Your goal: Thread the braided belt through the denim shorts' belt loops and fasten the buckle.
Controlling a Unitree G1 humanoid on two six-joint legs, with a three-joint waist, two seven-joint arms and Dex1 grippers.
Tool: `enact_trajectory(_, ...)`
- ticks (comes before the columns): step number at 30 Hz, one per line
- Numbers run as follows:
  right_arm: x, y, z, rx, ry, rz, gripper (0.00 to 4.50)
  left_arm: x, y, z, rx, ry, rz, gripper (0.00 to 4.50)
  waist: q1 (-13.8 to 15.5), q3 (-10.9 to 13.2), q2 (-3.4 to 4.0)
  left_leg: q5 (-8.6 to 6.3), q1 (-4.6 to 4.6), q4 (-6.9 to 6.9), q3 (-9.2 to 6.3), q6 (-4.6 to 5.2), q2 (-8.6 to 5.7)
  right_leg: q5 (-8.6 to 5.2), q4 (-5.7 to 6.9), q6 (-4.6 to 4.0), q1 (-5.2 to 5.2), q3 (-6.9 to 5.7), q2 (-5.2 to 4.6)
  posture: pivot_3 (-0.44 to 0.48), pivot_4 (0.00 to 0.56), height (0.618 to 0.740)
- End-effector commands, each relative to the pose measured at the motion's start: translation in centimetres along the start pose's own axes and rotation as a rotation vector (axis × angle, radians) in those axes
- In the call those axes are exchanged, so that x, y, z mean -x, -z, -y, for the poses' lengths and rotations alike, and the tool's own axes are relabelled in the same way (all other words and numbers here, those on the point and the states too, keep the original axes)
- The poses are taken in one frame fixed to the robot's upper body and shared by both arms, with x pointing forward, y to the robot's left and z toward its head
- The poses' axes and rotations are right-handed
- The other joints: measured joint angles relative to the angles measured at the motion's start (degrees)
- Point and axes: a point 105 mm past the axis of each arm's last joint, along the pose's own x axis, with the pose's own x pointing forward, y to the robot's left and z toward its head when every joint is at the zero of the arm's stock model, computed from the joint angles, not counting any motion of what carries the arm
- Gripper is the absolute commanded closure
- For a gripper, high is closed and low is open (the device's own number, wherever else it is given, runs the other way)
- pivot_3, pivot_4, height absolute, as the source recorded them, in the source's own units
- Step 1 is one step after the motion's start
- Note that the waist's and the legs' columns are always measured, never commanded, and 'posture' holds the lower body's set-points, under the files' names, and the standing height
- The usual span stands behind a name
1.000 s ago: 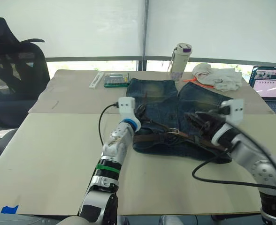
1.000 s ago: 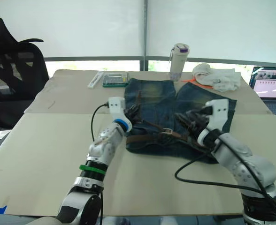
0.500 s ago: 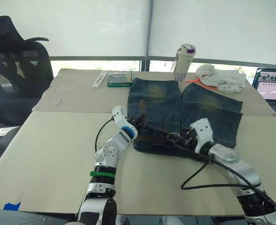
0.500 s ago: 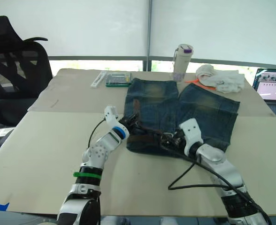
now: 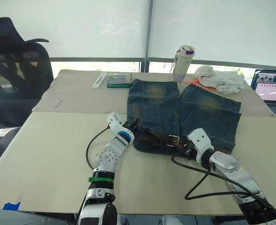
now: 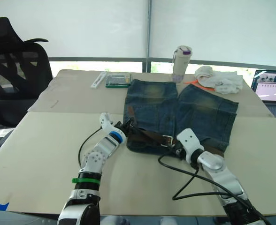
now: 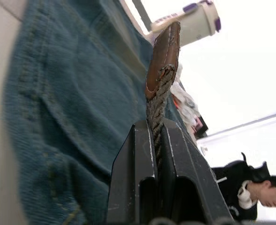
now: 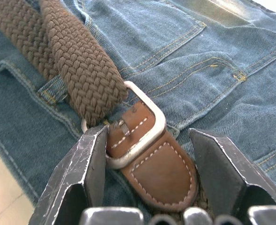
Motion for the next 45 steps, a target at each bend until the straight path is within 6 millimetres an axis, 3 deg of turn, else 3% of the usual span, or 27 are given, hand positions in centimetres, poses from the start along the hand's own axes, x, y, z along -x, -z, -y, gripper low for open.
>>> enact_trajectory(1, 0.5, 2.3, 0.4, -0.015, 0.022, -0.087, 1.49, -0.5, -0.6, 1.7, 0.101, 0.029, 0.091, 4.5, -0.01, 0.01, -0.02, -0.01, 0.0, 0.0, 0.0, 0.01, 0.0, 0.0, 0.0, 0.0, -0.01, 0.0, 0.0, 0.0, 0.15, 0.737)
enact_trajectory(8, 0.6, 1.8, 1.1, -0.011, 0.025, -0.075, 1.49, -0.3, -0.7, 1.0, 0.124, -0.003, 0.1, 4.5, -0.16, 0.01, -0.03, -0.01, 0.03, -0.07, 0.01, 0.01, 0.02, -0.01, 0.01, -0.03, -0.02, 0.01, 0.0, 0.0, 0.15, 0.737)
enact_trajectory(13, 1.4, -1.1, 1.5, 0.009, -0.047, 0.049, 1.49, -0.3, 0.5, 1.5, 0.086, 0.015, 0.048, 4.5, -0.05, 0.01, -0.04, -0.01, 0.0, -0.06, 0.01, 0.02, -0.01, -0.01, -0.01, -0.03, -0.02, 0.01, 0.0, 0.0, 0.15, 0.737)
enact_trajectory(16, 2.1, -2.3, 2.0, 0.048, -0.106, 0.092, 2.25, -0.2, 0.9, 1.7, 0.086, 0.02, 0.039, 4.5, -0.04, 0.02, -0.05, -0.02, -0.04, -0.06, 0.02, 0.03, -0.02, -0.01, -0.02, -0.03, -0.06, 0.02, -0.01, 0.0, 0.15, 0.737)
enact_trajectory(22, 2.2, -2.6, 2.8, 0.094, -0.167, 0.092, 4.34, -0.2, 1.1, 1.8, 0.075, 0.027, 0.033, 4.5, -0.03, 0.03, -0.07, -0.06, -0.03, -0.07, 0.02, 0.09, -0.01, -0.01, -0.02, -0.03, -0.07, 0.01, -0.01, 0.0, 0.15, 0.737)
enact_trajectory(23, 2.1, -2.7, 2.7, 0.094, -0.177, 0.099, 4.46, -0.2, 1.1, 1.8, 0.074, 0.027, 0.034, 4.5, -0.02, 0.03, -0.07, -0.06, -0.04, -0.07, 0.02, 0.09, -0.01, -0.01, -0.02, -0.03, -0.08, 0.01, -0.01, 0.0, 0.15, 0.737)
enact_trajectory(40, -0.6, -3.2, 1.0, 0.117, -0.238, 0.119, 4.46, -0.1, 0.9, 1.9, 0.063, 0.029, 0.041, 4.5, -0.01, 0.04, -0.07, 0.04, -0.06, -0.08, 0.02, -0.08, -0.01, -0.01, -0.02, -0.03, -0.11, 0.01, -0.03, 0.0, 0.15, 0.737)
enact_trajectory(45, -1.3, -4.2, 0.5, 0.101, -0.244, 0.162, 4.46, -0.1, 0.8, 1.8, 0.059, 0.027, 0.041, 4.5, 0.01, 0.04, -0.07, 0.05, -0.08, -0.07, 0.02, -0.09, -0.01, -0.01, -0.03, -0.03, -0.11, 0.01, -0.04, 0.0, 0.15, 0.737)
